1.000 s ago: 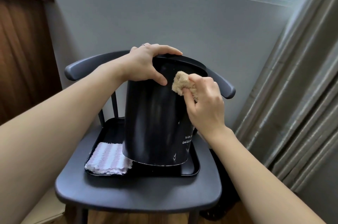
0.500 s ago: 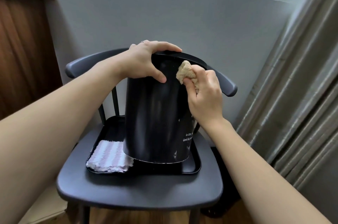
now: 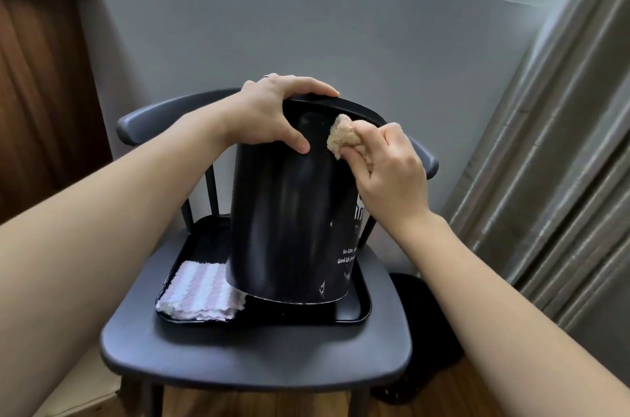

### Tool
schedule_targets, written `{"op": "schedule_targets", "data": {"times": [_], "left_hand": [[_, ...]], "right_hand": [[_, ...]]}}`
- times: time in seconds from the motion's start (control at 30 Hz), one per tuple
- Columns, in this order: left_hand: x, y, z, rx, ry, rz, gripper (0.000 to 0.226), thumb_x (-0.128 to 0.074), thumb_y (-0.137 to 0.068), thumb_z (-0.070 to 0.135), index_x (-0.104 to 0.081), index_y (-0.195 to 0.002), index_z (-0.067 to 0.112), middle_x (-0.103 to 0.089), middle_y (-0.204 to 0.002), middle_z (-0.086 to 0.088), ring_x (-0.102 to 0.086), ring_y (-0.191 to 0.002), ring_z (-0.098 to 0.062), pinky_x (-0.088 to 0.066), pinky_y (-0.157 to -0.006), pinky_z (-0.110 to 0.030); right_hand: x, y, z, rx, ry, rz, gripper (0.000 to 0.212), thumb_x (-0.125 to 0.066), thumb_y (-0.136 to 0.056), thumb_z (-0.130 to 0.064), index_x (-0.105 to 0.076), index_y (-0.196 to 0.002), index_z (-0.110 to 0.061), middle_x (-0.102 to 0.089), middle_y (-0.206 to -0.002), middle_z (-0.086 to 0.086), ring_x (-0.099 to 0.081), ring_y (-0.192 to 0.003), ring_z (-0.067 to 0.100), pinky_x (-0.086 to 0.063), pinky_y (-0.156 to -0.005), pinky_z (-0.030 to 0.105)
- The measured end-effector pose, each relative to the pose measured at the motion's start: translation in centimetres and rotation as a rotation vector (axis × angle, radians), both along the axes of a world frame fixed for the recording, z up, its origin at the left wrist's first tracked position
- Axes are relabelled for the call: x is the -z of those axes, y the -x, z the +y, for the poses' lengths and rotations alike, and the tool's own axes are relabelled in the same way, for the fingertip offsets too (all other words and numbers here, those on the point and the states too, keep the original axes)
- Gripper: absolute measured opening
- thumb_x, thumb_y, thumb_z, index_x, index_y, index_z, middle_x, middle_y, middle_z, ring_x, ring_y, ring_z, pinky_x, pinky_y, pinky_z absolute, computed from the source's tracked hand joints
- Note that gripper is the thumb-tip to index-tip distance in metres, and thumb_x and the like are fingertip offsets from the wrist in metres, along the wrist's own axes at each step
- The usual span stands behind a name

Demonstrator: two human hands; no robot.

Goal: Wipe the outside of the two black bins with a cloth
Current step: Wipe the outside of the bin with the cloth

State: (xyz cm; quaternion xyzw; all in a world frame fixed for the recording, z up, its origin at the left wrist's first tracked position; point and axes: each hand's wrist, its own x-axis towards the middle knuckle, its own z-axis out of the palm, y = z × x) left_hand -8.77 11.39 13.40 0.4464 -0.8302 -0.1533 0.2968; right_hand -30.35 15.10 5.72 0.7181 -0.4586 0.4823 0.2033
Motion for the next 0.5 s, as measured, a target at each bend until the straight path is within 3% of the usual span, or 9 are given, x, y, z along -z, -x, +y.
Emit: {"op": "schedule_targets", "data": {"times": [0.1,0.23,0.4,0.5], "left_hand": [[0.1,-0.2,-0.2,0.011,-0.010,0.006,0.082,-0.085,-0.056,0.034,-0.052,-0.121,0.072,-0.056,-0.132,0.017,-0.047,-0.131,-0.029,-0.041,-0.113,-0.047],[0.2,-0.5,-0.3,0.003,-0.017,0.027,0.083,-0.081,-0.053,0.037,-0.052,-0.120,0.073,-0.051,-0.137,0.009,-0.044,-0.134,-0.029,-0.040,-0.114,-0.048],[0.1,-0.2,-0.3,-0.007,-0.010,0.017,0.083,-0.088,-0.061,0.028,-0.052,-0.119,0.075,-0.050,-0.130,0.012,-0.043,-0.133,-0.029,-0.041,-0.113,-0.049],[0.1,-0.2,-0.5,0.006,-0.023,0.023,0.082,-0.087,-0.059,0.031,-0.052,-0.119,0.074,-0.051,-0.136,0.010,-0.044,-0.134,-0.030,-0.042,-0.113,-0.049]], "right_hand": [[2.1,0.3,1.5,-0.073,0.028,0.164,0.027,-0.066,-0.091,-0.030,-0.071,-0.114,-0.016,-0.055,-0.089,0.007,-0.058,-0.082,0.025,-0.054,-0.057,0.040],[4.5,1.3,2.6,-0.134,0.079,0.415,0.022,-0.066,-0.091,-0.032,-0.075,-0.107,-0.020,-0.059,-0.085,0.005,-0.061,-0.074,0.021,-0.051,-0.048,0.032],[2.4,0.8,1.1,-0.037,0.009,0.093,0.032,-0.071,-0.089,-0.030,-0.067,-0.118,-0.016,-0.058,-0.089,0.005,-0.060,-0.074,0.024,-0.055,-0.055,0.041],[3.6,0.7,1.4,-0.059,-0.001,0.079,0.033,-0.068,-0.090,-0.034,-0.069,-0.118,-0.018,-0.059,-0.089,0.003,-0.060,-0.074,0.021,-0.054,-0.054,0.039]]}}
